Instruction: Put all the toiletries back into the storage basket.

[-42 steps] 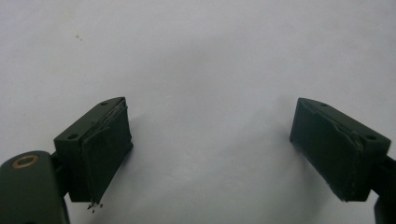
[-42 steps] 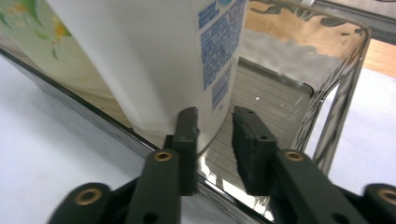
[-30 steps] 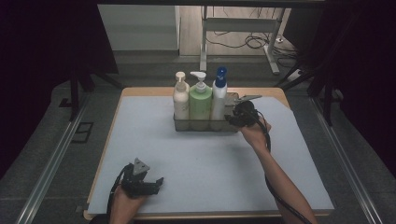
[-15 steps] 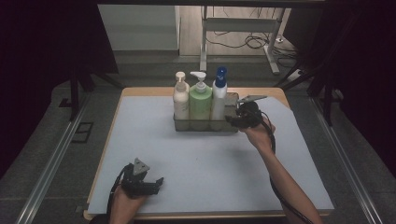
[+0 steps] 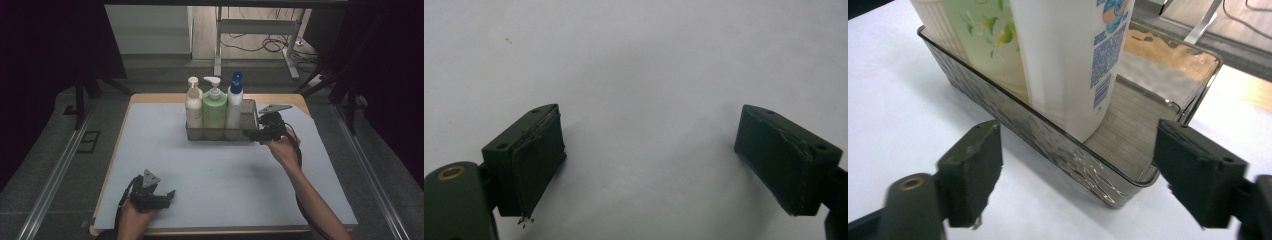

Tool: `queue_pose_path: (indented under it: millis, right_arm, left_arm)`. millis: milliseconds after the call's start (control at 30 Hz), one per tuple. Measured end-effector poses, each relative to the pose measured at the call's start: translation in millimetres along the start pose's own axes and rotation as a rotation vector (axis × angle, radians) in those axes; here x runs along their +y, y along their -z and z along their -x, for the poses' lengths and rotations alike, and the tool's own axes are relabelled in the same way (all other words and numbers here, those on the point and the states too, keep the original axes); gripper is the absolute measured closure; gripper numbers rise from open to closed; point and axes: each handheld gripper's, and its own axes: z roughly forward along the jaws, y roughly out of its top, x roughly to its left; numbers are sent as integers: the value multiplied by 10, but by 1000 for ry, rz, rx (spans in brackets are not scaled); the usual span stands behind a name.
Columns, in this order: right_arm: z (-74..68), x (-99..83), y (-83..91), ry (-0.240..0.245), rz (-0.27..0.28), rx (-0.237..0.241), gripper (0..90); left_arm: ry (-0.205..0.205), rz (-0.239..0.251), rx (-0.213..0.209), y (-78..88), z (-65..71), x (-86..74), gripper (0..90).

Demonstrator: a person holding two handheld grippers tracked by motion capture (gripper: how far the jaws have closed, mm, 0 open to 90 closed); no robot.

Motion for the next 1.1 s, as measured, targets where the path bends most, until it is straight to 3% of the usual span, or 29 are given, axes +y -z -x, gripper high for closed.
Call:
queue_pose_path:
  millis: [300, 967, 1100]
  right_arm:
    - [-89, -67, 172, 63, 16, 4, 23]
    - [-208, -319, 556, 104, -11, 38, 0]
    - [-208, -412, 638, 114, -22, 23, 0]
  left_arm:
    - [0, 0, 0, 0, 0, 0, 122]
    - [-2, 0, 1, 0, -2, 0, 122]
    - [1, 0, 0, 0, 0, 0, 122]
